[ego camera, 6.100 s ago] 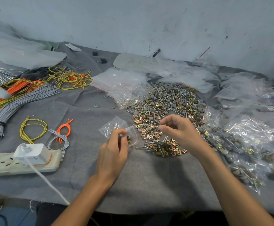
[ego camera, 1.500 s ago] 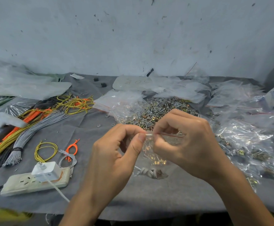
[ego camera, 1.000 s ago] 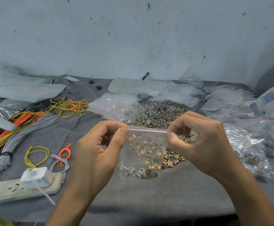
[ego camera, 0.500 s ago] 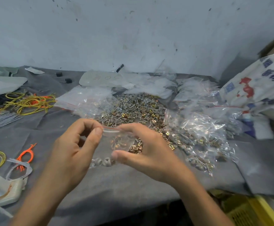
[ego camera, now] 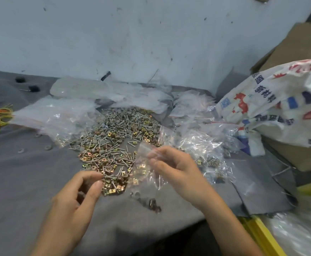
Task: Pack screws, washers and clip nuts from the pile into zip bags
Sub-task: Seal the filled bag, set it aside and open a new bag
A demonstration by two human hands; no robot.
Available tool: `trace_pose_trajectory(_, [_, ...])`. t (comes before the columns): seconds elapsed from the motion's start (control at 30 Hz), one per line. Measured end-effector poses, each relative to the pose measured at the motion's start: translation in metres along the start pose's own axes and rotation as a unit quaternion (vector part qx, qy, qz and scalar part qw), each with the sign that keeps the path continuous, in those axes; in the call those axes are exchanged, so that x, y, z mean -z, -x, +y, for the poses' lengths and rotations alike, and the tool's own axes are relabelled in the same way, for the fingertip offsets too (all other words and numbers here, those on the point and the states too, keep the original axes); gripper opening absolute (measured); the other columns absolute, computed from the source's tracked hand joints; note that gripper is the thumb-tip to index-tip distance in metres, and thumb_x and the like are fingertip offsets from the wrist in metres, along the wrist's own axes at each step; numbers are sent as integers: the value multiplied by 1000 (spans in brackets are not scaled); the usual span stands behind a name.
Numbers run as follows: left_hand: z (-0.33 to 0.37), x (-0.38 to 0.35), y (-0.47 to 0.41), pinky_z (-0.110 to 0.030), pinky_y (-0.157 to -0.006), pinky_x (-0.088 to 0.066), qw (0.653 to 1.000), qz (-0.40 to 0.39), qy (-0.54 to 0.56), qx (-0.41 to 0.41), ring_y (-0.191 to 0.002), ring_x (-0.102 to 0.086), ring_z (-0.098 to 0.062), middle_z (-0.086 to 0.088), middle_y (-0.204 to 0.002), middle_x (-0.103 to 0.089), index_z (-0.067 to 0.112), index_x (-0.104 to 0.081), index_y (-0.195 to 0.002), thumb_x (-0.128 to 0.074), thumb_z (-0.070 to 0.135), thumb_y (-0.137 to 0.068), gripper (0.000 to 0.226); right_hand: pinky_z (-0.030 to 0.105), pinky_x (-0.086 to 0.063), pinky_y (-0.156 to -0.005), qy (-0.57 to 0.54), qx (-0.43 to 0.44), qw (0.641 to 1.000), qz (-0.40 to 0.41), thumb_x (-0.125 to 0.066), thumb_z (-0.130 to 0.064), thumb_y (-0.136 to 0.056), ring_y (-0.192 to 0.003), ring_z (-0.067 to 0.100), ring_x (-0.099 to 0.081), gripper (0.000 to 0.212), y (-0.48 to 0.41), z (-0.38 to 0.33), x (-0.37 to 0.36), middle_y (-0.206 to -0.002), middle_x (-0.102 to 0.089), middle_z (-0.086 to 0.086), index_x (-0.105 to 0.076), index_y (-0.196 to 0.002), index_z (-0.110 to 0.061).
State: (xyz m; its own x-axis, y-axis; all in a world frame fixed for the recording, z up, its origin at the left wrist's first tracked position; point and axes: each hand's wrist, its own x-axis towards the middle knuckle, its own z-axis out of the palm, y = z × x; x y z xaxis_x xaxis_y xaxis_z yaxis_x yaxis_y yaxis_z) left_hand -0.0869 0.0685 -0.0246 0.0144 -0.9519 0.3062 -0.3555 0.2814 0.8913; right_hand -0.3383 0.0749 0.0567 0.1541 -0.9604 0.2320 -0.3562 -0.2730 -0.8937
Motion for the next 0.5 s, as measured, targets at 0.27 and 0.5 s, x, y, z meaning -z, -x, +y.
trace_pose_trajectory(0.27, [-47, 2, 7, -7, -66, -41, 989, -24, -120, 81, -81, -59, 1, 24, -88, -62, 45, -67, -82, -73, 15, -88, 32, 28, -55, -64, -41, -119, 974, 191, -62, -23, -100, -88, 23, -67, 8, -113, 60, 98, -105, -70, 7, -69, -104, -25])
trace_pose_trajectory(0.5, [-58, -1, 8, -5, -69, -41, 988, -1, -125, 89, -80, -58, 6, 29, -89, -62, 41, -66, -81, -74, 16, -87, 27, 32, -54, -59, 97, -298, 902, 297, -59, -15, -97, -67, 24, -59, 9, -152, 124, 132, -89, -64, 13, -60, -94, -7])
